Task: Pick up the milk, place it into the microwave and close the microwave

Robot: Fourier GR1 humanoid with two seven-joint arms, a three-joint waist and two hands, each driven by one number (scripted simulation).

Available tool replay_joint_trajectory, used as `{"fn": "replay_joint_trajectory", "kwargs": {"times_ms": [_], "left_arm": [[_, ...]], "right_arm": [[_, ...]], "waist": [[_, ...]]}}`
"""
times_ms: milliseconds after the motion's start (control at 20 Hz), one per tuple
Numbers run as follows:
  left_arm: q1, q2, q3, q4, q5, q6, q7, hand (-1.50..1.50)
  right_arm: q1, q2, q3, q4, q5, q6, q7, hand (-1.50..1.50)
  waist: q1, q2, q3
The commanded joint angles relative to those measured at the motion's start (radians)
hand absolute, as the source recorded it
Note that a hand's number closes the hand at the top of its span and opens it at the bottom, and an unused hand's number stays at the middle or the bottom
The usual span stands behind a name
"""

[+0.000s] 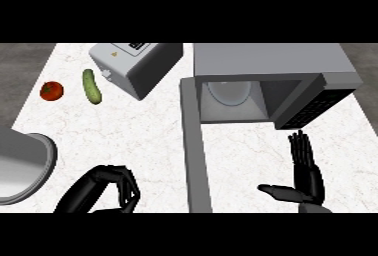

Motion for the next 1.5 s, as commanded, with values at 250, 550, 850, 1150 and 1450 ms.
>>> {"fn": "replay_joint_trajectory", "kwargs": {"times_ms": [250,550,850,1150,1450], "left_arm": [[-0.103,-0.058,-0.209,0.165,-0.233,0.018,-0.023,1.50],[-0.192,-0.161,-0.312,0.368,-0.281,0.127,-0.072,1.50],[-0.302,-0.164,-0.471,0.517,-0.203,0.302,-0.088,1.50],[-0.503,-0.164,-0.734,0.634,0.011,0.562,-0.007,1.50],[-0.643,-0.164,-0.786,0.662,0.145,0.696,0.014,1.50]], "right_arm": [[0.278,-0.041,0.039,-0.475,-0.086,0.080,0.176,-1.50],[0.456,-0.034,0.065,-0.786,-0.139,0.083,0.327,-1.50],[0.629,-0.050,0.082,-1.002,-0.191,0.167,0.346,-1.50],[0.585,-0.105,0.049,-1.084,-0.277,0.207,0.425,-1.50],[0.629,-0.132,0.083,-1.174,-0.295,0.241,0.486,-1.50]], "waist": [[-0.002,0.004,0.000],[0.003,0.008,0.000],[0.001,0.009,0.001],[-0.032,0.015,-0.001],[-0.103,0.025,-0.003]]}}
